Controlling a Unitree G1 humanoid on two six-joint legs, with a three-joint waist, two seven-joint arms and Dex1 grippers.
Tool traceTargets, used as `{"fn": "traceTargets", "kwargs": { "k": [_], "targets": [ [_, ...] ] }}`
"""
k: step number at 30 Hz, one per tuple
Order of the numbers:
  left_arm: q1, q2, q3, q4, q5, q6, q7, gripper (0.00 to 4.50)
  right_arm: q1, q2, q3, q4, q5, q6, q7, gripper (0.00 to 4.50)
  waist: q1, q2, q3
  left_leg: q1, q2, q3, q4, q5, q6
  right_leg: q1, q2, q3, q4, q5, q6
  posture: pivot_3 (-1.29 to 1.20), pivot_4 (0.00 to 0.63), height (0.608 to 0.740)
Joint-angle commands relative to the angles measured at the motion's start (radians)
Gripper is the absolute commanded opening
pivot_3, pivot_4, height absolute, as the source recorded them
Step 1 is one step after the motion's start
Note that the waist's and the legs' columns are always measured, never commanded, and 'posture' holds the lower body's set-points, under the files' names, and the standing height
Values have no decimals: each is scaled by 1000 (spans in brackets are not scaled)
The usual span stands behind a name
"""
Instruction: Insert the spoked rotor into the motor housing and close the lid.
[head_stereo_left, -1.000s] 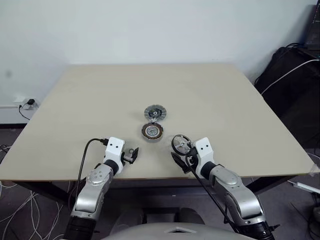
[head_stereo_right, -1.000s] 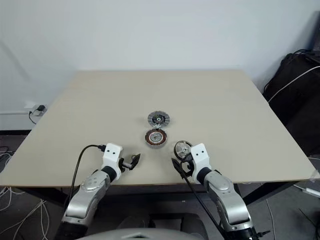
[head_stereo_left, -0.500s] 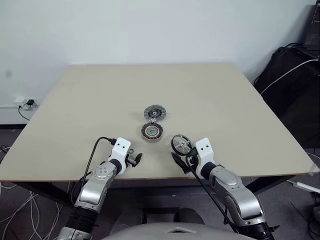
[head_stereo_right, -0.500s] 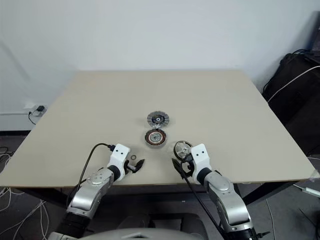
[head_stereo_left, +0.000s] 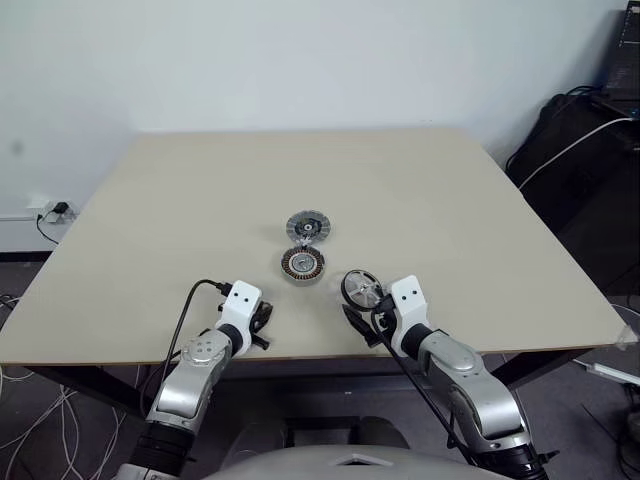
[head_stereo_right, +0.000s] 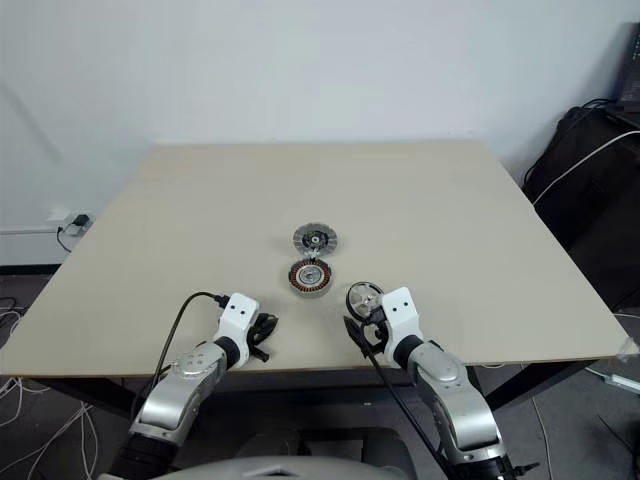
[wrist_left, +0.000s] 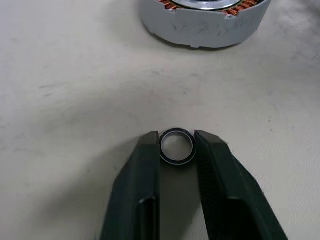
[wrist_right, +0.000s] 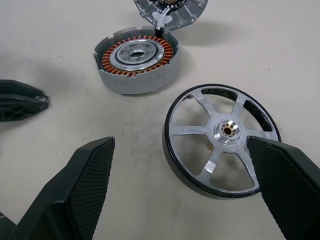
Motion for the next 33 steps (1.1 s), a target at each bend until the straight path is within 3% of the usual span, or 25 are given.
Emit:
{"fn": "traceTargets", "kwargs": {
  "k": [1,11,26,33],
  "targets": [
    [17,6,18,-14,1,20,12,667,-10,8,-12,-32,2,-28,-6,4500,-1,0,0,0,0,0,0,0,0,0,0,0,0,0,0,0,0,740],
    [-135,-27,8,-99,-32,37,-11,667,-15,16,-9,-28,4,-26,-10,4500,11,-2,1,-1,-1,-1,0,-1,-2,0,1,-1,0,0,1,0,0,740],
    [-471,-112,7,332,-1,-33,11,667,-5,42,-12,-37,8,-42,-18,4500,9,-4,2,-1,-1,-1,1,2,2,0,3,0,0,4,-3,0,0,740],
    [-541,-147,17,478,-3,-92,7,667,-2,48,-11,-43,7,-44,-22,4500,8,-4,2,-1,-1,-1,1,2,2,0,3,0,0,4,-4,0,0,740]
  ]
}}
